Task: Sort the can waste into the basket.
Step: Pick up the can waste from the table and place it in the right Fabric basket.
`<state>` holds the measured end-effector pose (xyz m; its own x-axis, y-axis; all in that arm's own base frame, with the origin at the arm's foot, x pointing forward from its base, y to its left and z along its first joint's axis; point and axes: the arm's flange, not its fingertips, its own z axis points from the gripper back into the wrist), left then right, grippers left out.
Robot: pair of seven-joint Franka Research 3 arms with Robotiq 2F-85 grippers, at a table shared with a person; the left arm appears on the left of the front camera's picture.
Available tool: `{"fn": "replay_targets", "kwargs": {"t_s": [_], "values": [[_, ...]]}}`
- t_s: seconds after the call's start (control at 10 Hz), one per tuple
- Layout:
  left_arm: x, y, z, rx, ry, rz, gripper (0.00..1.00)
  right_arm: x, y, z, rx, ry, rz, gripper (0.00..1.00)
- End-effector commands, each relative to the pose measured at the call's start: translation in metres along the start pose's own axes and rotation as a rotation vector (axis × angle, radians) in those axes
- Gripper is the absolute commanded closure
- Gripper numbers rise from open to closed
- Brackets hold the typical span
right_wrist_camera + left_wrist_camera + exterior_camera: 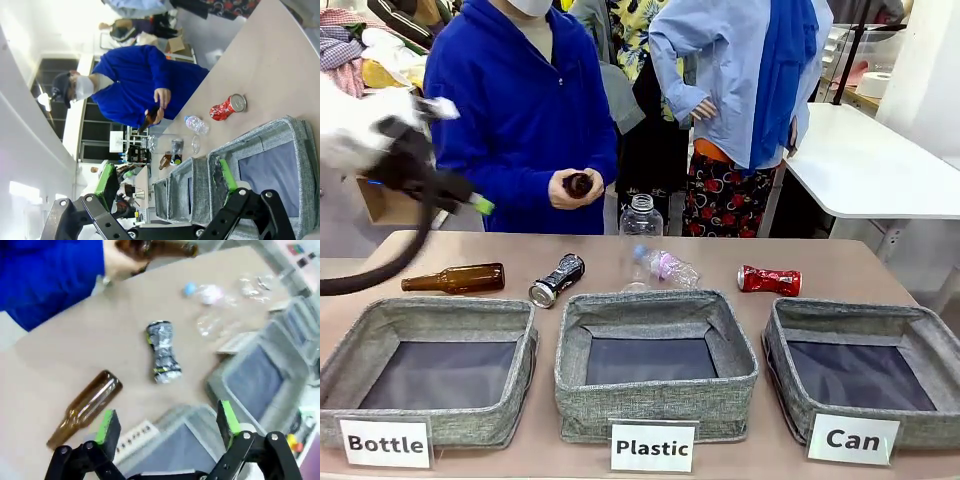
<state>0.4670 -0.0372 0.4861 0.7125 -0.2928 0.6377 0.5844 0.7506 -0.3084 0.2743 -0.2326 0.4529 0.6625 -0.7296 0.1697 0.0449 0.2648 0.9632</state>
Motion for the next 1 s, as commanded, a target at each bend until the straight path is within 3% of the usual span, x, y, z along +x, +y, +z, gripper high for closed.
{"fn": "replay_targets", "kwargs": {"t_s": [0.0,0.1,0.3,0.5,0.7,0.9], "values": [[-0.088,0.022,0.126,-0.135,-0.121,0.008,0.0,0.004,0.0,-0.001,0.025,-0.015,0.026,0.0],[-0.118,0.043,0.166,-0.126,-0.225,0.125,0.0,0.004,0.0,-0.001,0.025,-0.015,0.026,0.0],[-0.19,0.091,0.223,-0.22,-0.403,0.271,0.0,0.004,0.0,-0.001,0.025,-0.015,0.026,0.0],[-0.266,0.115,0.244,-0.301,-0.583,0.327,0.0,0.004,0.0,-0.001,0.025,-0.015,0.026,0.0],[-0.31,0.125,0.238,-0.351,-0.667,0.343,0.0,0.004,0.0,-0.001,0.025,-0.015,0.026,0.0],[-0.318,0.127,0.231,-0.375,-0.668,0.34,0.0,0.004,0.0,-0.001,0.025,-0.015,0.026,0.0]]}}
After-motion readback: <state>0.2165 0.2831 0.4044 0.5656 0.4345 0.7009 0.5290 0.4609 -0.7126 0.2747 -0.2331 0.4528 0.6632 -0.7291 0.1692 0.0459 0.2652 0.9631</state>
